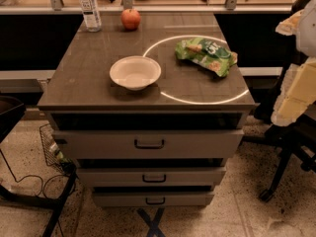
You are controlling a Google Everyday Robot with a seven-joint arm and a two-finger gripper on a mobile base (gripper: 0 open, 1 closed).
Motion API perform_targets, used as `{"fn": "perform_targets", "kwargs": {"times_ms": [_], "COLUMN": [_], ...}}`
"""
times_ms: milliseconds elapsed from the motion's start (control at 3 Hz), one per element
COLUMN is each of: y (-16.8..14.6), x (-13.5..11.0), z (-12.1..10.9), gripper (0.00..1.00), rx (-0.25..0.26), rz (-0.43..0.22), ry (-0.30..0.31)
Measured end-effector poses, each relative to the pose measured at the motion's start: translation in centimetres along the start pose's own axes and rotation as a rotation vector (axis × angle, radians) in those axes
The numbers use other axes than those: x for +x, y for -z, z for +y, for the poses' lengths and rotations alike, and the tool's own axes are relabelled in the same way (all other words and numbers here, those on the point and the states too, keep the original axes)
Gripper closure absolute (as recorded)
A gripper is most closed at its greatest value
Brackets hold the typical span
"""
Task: Move paper bowl near apple
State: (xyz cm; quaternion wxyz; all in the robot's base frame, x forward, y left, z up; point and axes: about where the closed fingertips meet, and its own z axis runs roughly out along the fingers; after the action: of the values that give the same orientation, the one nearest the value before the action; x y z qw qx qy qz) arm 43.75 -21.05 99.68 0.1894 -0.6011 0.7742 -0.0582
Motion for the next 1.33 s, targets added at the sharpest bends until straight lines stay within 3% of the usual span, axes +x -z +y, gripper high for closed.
{"fn": "perform_targets", "kwargs": {"times_ms": [333,667,1333], "y": [0.0,-0.6,-2.7], "x": [-0.3,-3.1,-10.4], "z": [-0.1,-1.2,-1.9], "gripper": [0.0,0.0,0.0], "rx": [0.008,0.048,0.162], "rz": [-0.004,-0.052,-0.259], "ry": [0.006,0.058,0.134]}}
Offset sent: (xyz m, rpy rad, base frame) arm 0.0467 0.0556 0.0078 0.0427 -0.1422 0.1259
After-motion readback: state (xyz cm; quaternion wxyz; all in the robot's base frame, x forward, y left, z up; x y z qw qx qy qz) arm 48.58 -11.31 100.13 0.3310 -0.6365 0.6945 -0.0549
